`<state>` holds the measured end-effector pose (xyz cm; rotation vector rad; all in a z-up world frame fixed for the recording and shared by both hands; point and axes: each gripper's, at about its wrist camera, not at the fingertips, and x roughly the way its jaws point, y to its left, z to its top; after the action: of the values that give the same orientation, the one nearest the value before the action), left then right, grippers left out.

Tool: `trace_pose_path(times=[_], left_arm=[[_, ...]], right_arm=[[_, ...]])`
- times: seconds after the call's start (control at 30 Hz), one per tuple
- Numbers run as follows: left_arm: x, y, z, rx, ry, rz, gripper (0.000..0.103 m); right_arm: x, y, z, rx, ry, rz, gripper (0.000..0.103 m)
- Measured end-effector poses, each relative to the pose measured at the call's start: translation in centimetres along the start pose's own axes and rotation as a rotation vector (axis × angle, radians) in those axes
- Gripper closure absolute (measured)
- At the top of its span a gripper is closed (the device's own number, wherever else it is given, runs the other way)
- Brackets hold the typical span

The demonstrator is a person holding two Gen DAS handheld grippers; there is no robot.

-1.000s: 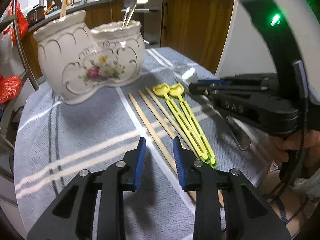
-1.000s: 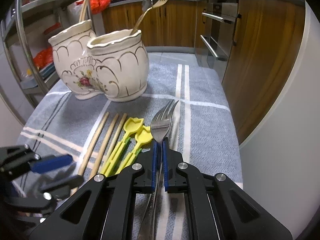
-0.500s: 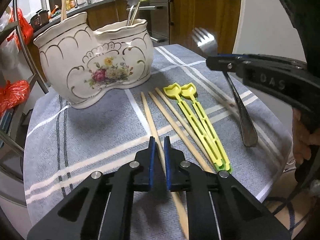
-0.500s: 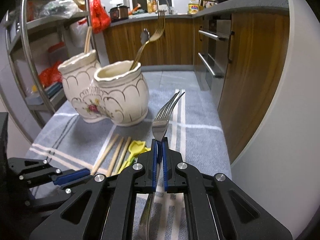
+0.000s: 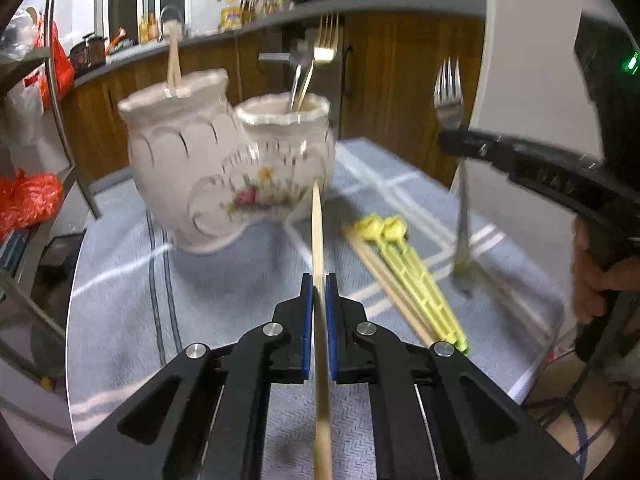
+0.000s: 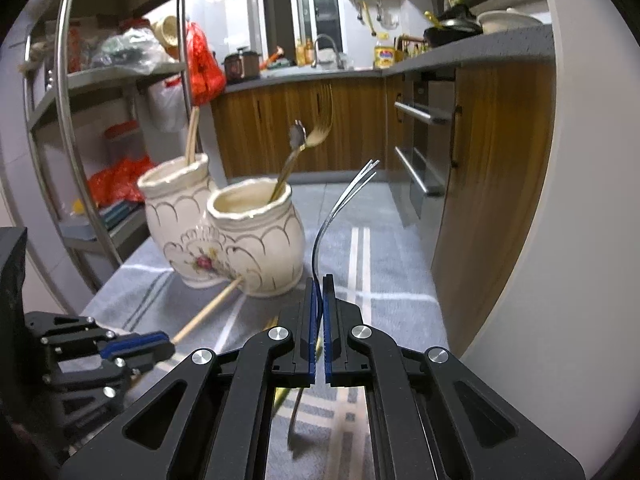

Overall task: Organize utensils
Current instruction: 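Carry the silver fork over the shorter pot while the left tool carries the chopstick over the taller pot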

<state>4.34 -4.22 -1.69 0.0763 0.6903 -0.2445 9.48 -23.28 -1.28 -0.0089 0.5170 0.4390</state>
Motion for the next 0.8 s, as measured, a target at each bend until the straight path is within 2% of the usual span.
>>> trace_pose_path(times=[0.23,0.4,0.6,0.8], left_arm=[[-3.1,2.0,0.1,-0.043,-0.171,-0.065,0.097],[-4.7,2.9,0.3,-0.036,-0.285,-0.053,0.097],[-5.6,4.2,0.5,-0.053,-0.362,-0.060,0.097],[-5.9,5.8,2.0,-0.066,-0.430,-0.038,0.097]], right_arm=[[-1.6,0.4,0.7,-0.004,-0.106,0.000,0.100],[-2.3,1.0,1.2,-0.009,-0.156,-0.006,0.100],[-2.3,1.7,1.8,-0.017,-0.176,0.009,0.100],[-1.9,2.9,2.8,-0.025,-0.198,0.024,0.100]])
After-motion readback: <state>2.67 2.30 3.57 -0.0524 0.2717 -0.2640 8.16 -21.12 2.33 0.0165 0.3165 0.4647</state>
